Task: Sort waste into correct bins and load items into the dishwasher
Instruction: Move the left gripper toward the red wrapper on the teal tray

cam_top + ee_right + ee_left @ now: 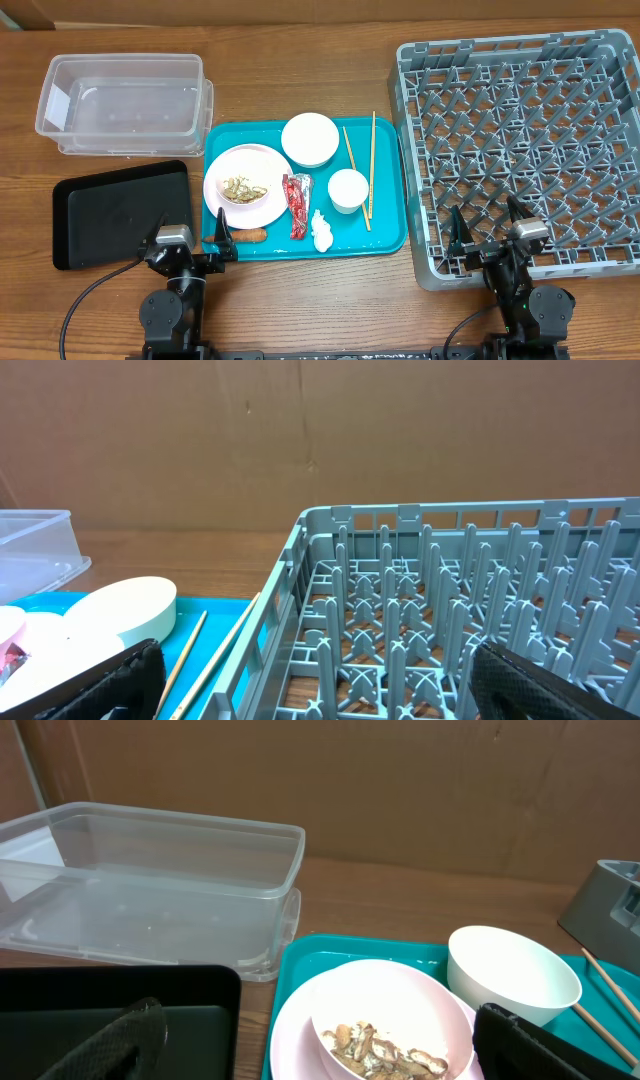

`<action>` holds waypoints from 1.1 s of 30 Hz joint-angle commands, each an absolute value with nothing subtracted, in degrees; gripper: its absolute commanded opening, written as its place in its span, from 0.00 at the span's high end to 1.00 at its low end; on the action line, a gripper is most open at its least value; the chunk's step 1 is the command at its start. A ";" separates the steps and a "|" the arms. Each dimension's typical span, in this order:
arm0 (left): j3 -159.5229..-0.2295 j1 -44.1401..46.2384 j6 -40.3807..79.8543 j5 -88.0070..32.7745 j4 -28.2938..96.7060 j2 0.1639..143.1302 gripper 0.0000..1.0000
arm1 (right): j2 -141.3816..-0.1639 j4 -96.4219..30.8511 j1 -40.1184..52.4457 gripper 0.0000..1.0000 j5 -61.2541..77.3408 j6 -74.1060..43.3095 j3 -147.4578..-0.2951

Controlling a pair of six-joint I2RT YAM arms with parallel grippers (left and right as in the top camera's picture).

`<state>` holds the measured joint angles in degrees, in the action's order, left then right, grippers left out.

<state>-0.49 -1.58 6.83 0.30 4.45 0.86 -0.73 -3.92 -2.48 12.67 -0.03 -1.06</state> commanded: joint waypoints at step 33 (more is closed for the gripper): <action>-25.67 -1.37 19.22 -4.56 21.26 26.39 0.00 | -8.45 -9.74 -2.37 0.00 -1.26 -15.68 -18.44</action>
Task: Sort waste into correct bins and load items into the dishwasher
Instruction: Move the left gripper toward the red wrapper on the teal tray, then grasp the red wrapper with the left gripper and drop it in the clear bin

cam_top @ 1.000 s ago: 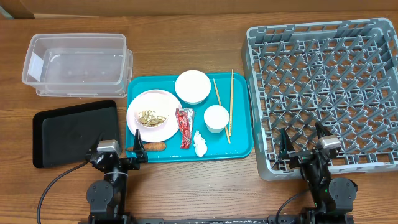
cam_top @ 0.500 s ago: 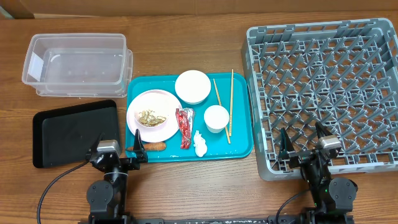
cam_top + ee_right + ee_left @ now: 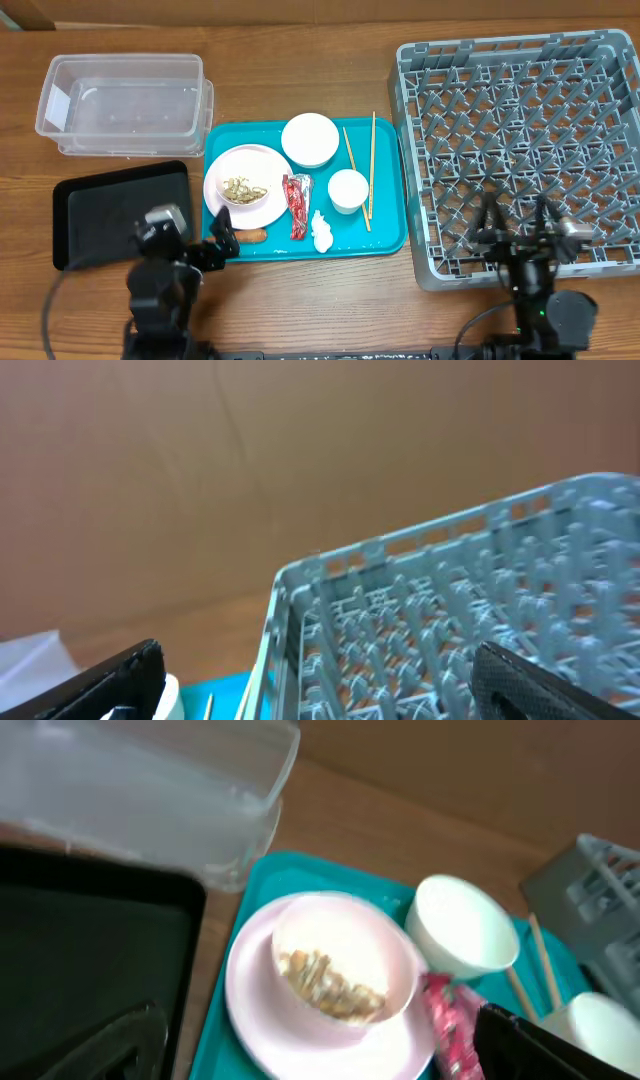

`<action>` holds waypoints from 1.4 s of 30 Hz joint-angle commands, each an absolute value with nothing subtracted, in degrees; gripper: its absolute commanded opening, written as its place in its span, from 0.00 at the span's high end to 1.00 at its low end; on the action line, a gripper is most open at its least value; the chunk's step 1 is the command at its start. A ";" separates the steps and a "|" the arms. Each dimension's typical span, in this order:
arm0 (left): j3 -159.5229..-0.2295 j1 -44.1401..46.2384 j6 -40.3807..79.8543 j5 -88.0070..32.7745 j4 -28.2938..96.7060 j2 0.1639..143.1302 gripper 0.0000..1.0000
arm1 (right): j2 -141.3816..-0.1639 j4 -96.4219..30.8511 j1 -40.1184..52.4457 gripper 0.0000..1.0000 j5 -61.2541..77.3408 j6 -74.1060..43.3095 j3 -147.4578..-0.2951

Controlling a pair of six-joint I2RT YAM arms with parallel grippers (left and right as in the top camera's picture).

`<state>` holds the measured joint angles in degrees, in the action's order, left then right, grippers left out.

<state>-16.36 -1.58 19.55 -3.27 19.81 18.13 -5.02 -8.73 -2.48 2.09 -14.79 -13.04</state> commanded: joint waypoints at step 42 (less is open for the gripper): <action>-60.88 26.65 24.91 -9.04 42.83 99.20 0.37 | -59.18 -41.28 -2.37 0.00 -2.96 -11.99 -58.67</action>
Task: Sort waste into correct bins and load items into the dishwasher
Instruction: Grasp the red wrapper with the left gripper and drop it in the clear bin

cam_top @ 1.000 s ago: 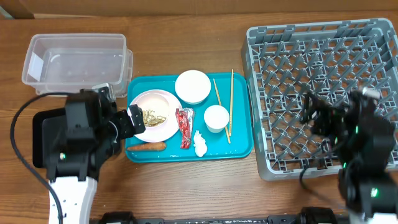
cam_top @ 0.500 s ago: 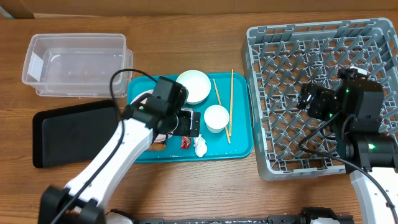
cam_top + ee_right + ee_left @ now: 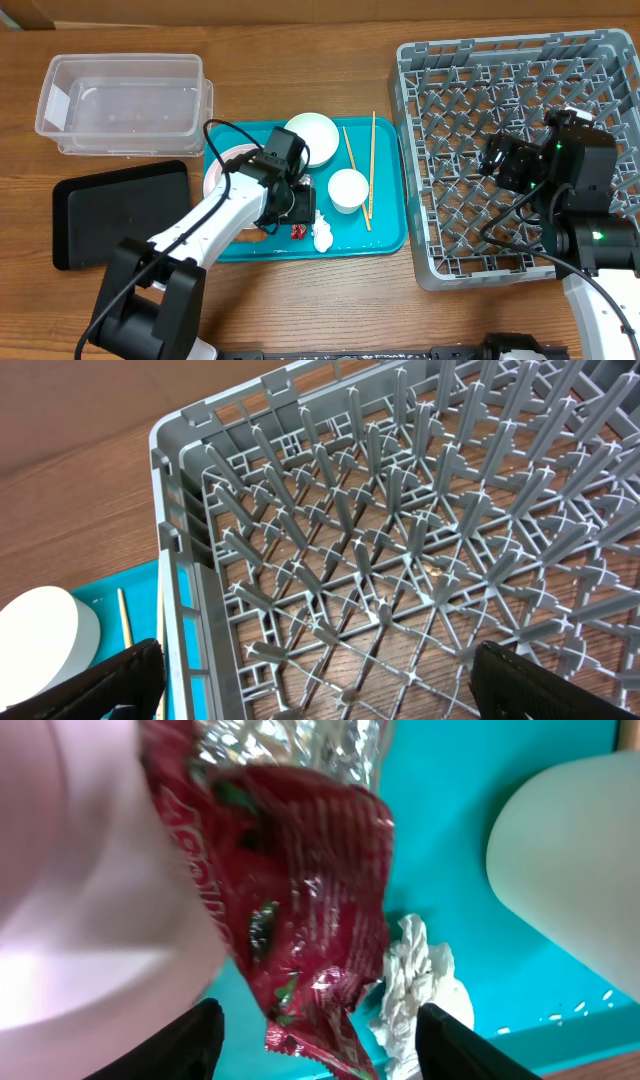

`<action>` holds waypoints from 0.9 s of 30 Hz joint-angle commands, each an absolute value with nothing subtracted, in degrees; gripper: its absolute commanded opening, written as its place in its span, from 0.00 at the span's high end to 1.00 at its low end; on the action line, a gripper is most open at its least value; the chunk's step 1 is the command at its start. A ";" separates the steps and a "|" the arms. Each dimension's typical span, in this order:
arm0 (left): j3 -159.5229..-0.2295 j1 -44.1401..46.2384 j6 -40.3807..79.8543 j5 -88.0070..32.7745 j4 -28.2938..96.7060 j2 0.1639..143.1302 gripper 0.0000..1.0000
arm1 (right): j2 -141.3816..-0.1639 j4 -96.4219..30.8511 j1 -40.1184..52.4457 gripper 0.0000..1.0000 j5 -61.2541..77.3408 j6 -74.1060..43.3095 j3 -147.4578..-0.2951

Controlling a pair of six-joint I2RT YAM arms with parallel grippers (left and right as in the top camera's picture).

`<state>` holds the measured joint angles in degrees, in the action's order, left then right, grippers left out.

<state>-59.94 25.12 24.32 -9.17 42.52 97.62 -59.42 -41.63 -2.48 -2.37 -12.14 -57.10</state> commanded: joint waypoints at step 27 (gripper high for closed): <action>-92.84 7.64 23.16 9.61 55.16 100.18 0.96 | -59.18 -41.25 -2.37 0.00 -2.98 -11.97 -58.67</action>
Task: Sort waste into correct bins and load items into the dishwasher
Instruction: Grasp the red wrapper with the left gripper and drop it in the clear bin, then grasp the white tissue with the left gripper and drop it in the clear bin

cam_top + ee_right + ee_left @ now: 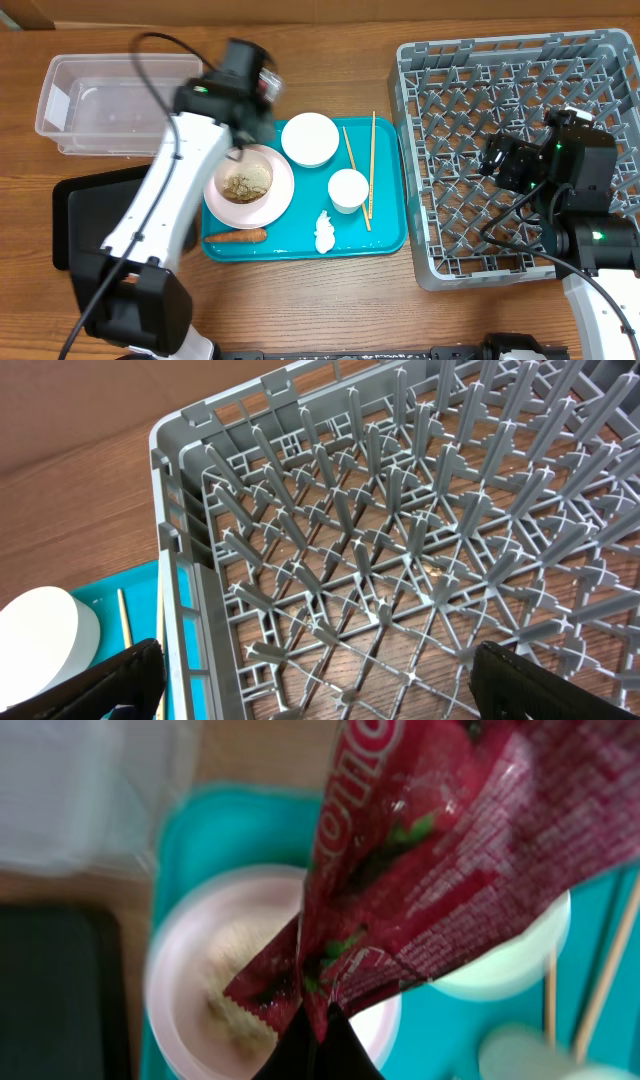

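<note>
My left gripper (244,120) is shut on a red snack wrapper (440,850), which hangs above the pink plate (275,205) of food scraps near the teal tray's (385,235) back left corner. The wrapper fills much of the left wrist view, pinched in the jaws of the left gripper (320,1045). A white bowl (309,138), white cup (348,190), chopsticks (372,160), an orange carrot piece (235,237) and a crumpled tissue (322,232) lie on the tray. My right gripper (497,165) hovers open over the grey dish rack (520,90), nothing in it.
A clear plastic bin (120,100) stands at the back left, just left of my left gripper. A black tray (90,215) lies in front of it, partly under my left arm. The rack fills the table's right side.
My left gripper was open over the red wrapper on the tray. Now it is shut on the wrapper and holds it higher, further back and left. The right arm has not moved.
Both arms sat low at the table's front edge, then were tilted upward. Later the left gripper was open at the wrapper beside the pink plate and the right one open over the rack. Now the wrapper is off the tray in my left gripper.
</note>
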`<action>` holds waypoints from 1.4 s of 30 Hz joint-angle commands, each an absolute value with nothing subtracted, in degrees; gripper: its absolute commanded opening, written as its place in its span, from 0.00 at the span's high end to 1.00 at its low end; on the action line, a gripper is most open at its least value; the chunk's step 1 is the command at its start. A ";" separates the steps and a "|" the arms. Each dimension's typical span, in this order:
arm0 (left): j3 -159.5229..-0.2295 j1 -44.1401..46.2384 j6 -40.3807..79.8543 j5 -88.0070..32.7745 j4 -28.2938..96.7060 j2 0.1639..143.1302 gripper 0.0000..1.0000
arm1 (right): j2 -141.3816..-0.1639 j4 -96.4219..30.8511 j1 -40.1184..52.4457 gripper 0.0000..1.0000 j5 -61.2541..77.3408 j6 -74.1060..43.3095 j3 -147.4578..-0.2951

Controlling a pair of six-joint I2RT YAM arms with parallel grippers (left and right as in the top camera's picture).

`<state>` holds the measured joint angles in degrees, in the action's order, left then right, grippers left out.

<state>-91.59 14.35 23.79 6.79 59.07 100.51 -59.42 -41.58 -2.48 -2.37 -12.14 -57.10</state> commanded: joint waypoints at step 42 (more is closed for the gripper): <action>-70.61 36.77 17.06 -6.63 55.57 105.62 0.36 | -59.18 -41.25 -2.37 0.00 -2.98 -11.97 -58.67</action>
